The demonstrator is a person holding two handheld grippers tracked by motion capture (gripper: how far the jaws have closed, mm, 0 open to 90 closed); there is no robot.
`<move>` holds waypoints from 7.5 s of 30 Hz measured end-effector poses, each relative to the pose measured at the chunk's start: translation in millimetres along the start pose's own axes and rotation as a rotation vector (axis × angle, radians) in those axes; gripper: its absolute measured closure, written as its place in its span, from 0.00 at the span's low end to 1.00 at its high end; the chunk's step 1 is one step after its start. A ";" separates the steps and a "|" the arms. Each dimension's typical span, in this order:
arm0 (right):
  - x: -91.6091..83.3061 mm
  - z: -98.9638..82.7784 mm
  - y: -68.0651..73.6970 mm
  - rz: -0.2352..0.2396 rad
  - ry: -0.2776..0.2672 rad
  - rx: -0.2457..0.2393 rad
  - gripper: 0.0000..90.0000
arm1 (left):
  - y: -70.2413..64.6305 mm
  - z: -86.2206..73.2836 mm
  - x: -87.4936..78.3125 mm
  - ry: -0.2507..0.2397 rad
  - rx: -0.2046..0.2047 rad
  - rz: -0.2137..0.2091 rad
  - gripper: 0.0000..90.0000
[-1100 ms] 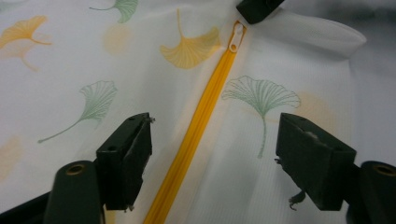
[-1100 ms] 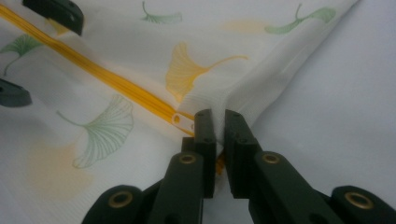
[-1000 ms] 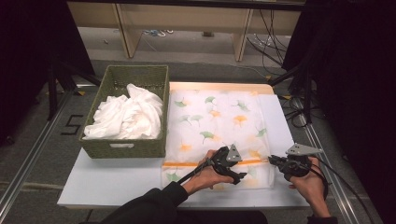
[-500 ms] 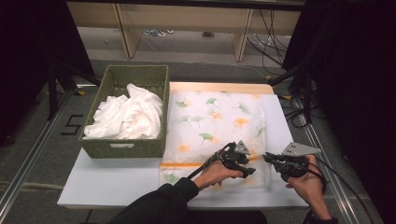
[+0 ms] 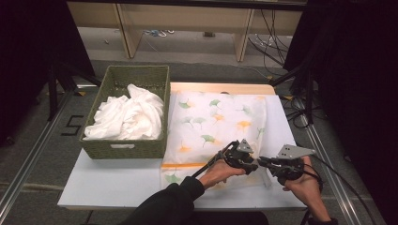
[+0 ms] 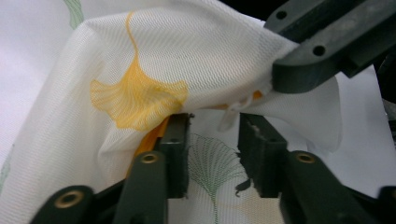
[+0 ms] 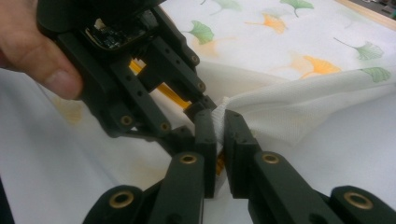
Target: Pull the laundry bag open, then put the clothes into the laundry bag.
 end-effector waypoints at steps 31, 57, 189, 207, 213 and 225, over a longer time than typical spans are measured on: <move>0.7 -2.4 -3.7 -0.029 0.035 0.013 0.95 | -2.5 8.0 -4.1 -0.002 0.083 0.079 0.99; -12.9 -31.3 -24.6 -0.140 0.088 0.031 0.95 | 27.7 -20.1 -45.8 0.072 0.053 0.169 0.99; 81.6 49.8 -15.9 -0.120 0.053 -0.149 0.99 | 45.4 -32.4 -277.8 -0.080 -0.031 0.502 0.32; 79.0 52.4 -17.1 -0.112 0.060 -0.130 0.99 | 145.1 -22.1 -346.5 -0.033 -0.129 0.674 0.19; 77.8 58.8 -18.8 -0.112 0.046 -0.154 0.99 | 178.8 -23.3 -350.9 -0.023 -0.175 0.672 0.19; 77.9 60.6 -17.3 -0.107 0.068 -0.148 0.99 | 220.4 -28.3 -320.1 0.063 -0.325 0.494 0.17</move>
Point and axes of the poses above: each handheld gripper's, and its own axes: x roughly forward along the jaws, z roughly out of its top, y roughly to its left, the point moved 1 cm from there along x, roughly forward along the jaws, and after that the axes turned 8 degrees about -x, right-handed, at the moved point
